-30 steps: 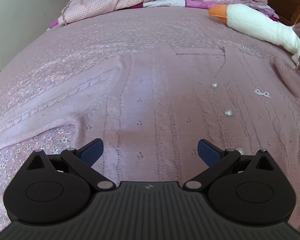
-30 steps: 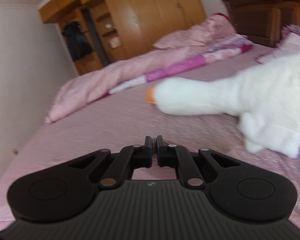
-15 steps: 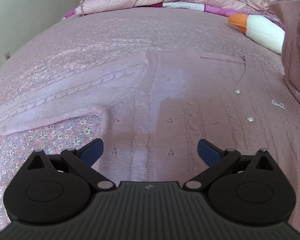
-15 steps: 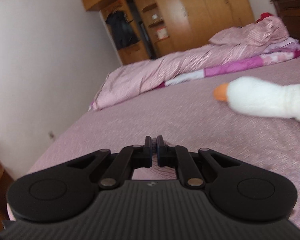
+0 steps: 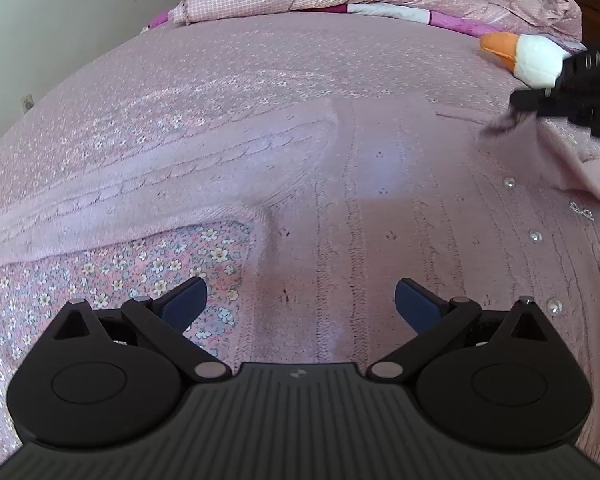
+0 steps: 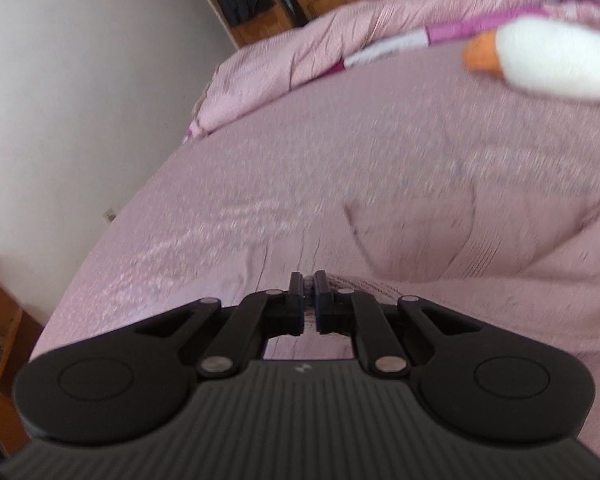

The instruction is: Fold small clothes

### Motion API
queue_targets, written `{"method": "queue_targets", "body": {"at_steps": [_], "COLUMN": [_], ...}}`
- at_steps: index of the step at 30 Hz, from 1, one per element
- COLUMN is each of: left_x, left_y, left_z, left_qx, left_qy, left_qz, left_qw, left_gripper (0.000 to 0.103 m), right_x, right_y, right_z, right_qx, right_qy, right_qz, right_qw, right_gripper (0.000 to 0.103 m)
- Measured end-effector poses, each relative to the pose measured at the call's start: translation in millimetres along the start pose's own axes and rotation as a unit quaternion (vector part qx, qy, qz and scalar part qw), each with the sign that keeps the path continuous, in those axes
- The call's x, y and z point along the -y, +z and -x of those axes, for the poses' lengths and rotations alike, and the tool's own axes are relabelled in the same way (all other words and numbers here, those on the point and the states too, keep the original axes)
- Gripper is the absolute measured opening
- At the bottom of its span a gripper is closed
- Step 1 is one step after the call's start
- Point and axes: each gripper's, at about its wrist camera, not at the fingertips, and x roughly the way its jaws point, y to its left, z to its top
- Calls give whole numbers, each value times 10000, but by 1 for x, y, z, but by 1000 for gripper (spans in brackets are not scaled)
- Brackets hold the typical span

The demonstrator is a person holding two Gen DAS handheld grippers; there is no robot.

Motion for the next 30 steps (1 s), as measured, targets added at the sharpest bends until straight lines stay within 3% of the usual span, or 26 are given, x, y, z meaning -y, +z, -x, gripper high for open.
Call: {"method": "queue_targets", "body": {"at_steps": [6,13,14,16,18,22,30], "left_x": [-3,-3,-2,-1,0,5,24], "left_y": [-2,-2,-2,-2,-2,0,18], "left_z": [-1,0,0,1,2,3,2], "left_qx": [-21,-21,-11,1,7,20,60], "left_qy": [20,-13,-10,-16,-29,-71,-435], "left_qz": [44,34,28,27,27,-35,-58], "left_qw": [10000,10000,10000,10000,10000,10000,9990], "left_gripper": [103,103,103,103,103,103,103], "right_x": [-10,-13,-13,-13,-13,-6,28], "right_y": [-17,-20,-20,-22,-23,-26,-49], "right_z": [-4,12,14,21,30,45,72], "right_qx": [-231,-189,-176,-91,73,169,-6], "right_qy": [-108,-191,-205,-262,-288,-328,-1194], "right_qz": [285,333,345,392,461,467,327], "right_qw": [9993,9991,9990,9988,9985,9982,9923], "right_gripper": [12,14,17,56,66,66,65]}}
